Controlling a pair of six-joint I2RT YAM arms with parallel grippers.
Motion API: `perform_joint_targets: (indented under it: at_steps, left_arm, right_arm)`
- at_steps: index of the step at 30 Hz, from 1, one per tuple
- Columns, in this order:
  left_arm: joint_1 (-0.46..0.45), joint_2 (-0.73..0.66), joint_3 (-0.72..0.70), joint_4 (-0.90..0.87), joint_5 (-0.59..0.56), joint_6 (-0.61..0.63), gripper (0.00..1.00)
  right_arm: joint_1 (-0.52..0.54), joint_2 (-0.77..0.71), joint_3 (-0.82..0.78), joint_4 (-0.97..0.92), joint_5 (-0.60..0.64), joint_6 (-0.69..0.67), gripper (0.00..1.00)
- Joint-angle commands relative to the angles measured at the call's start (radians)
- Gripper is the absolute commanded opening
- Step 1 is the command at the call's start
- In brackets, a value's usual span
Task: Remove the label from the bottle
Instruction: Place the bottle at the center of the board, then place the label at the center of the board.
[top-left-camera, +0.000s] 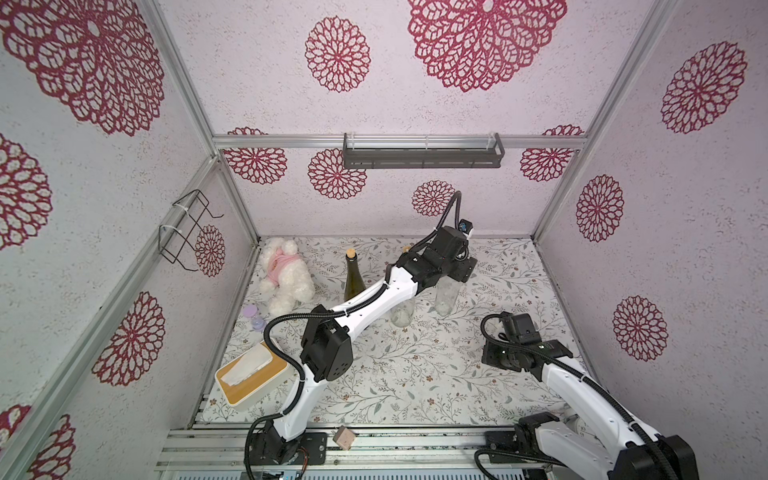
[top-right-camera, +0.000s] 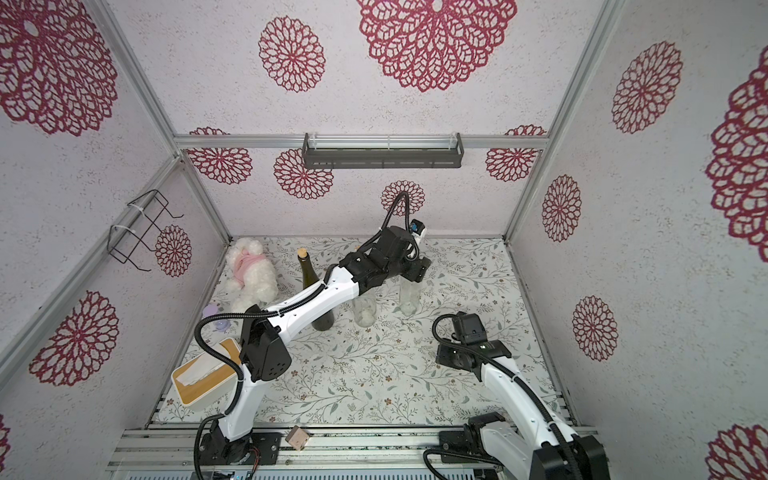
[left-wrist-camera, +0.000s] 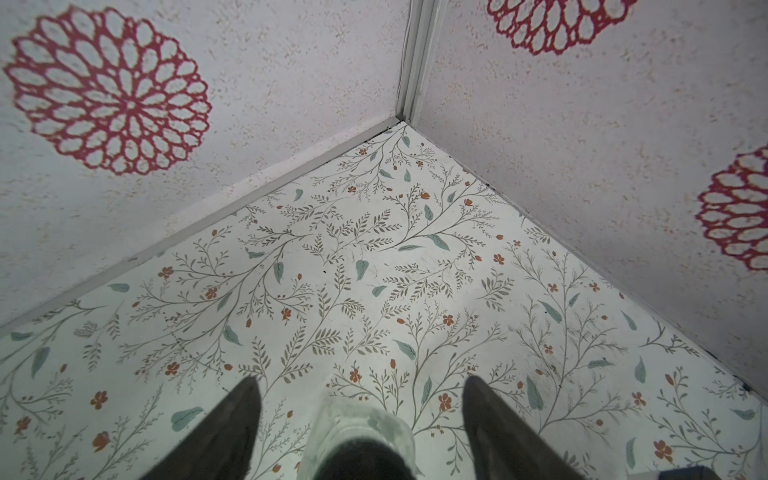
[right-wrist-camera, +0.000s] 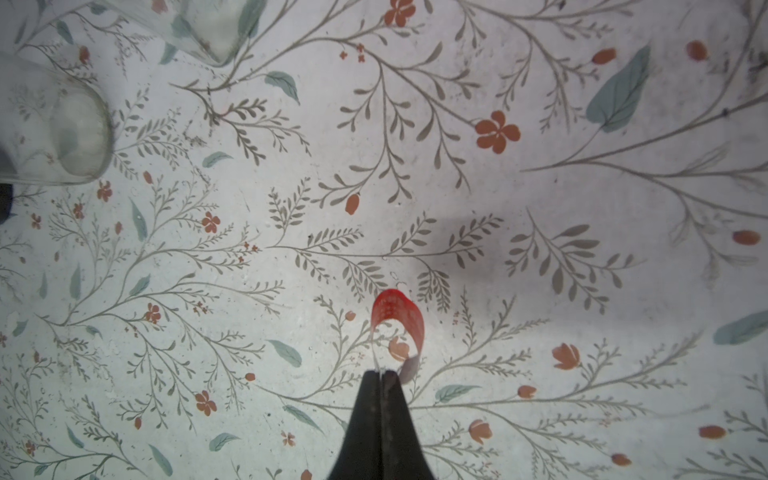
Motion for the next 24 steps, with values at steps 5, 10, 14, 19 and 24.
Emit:
perform_joint_targets:
  at_steps: [5, 10, 14, 19, 24]
  left_arm:
    - [-0.061, -0.16, 0.047, -0.014, -0.035, 0.051, 0.91]
    - [-0.091, -0.266, -0.027, -0.007, -0.05, 0.039, 0.93]
    - [-0.099, -0.366, -0.138, 0.035, -0.06, 0.031, 0.94]
    - [-0.098, -0.436, -0.218, 0.042, -0.085, 0.026, 0.96]
    - [-0.099, -0.483, -0.28, 0.059, -0.102, 0.024, 0.97]
  right_arm:
    - [-0.01, 0.085, 0.069, -0.015, -0.01, -0.037, 0.0]
    - [-0.012, 0.16, 0.099, -0.015, -0.008, -0.056, 0.0]
    - [-0.012, 0.231, 0.118, 0.001, -0.013, -0.074, 0.0]
    - [-0.012, 0.302, 0.134, 0.025, -0.018, -0.089, 0.0]
    - [-0.012, 0.335, 0.137, 0.053, -0.017, -0.09, 0.0]
